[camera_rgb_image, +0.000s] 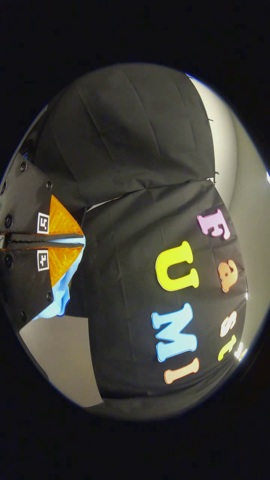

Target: Put the clothes into the washing machine and then close the washing machine lid.

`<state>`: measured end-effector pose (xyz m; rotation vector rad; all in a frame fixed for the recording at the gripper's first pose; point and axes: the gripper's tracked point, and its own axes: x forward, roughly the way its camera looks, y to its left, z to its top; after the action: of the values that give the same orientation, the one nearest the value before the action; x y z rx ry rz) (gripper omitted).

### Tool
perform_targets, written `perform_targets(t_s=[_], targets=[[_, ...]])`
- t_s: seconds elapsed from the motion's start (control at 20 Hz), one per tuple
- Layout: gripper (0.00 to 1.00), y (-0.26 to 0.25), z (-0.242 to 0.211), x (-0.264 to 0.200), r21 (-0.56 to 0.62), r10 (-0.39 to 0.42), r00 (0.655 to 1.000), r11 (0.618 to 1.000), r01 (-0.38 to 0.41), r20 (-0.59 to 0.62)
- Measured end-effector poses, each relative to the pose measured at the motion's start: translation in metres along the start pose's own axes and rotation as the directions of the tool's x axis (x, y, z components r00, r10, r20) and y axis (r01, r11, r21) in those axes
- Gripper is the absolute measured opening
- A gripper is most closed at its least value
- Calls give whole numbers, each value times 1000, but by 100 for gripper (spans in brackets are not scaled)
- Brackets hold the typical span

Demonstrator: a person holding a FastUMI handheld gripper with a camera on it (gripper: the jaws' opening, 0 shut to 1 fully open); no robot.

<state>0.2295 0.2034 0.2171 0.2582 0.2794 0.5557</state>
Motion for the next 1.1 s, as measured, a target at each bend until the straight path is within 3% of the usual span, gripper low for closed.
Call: perform_targets(t_s=[0.45, 1.1], targets=[[2, 65, -16, 41, -23, 94, 994, 995, -96, -48], [2, 69, -92, 82, -56, 69, 986, 995, -78, -149]])
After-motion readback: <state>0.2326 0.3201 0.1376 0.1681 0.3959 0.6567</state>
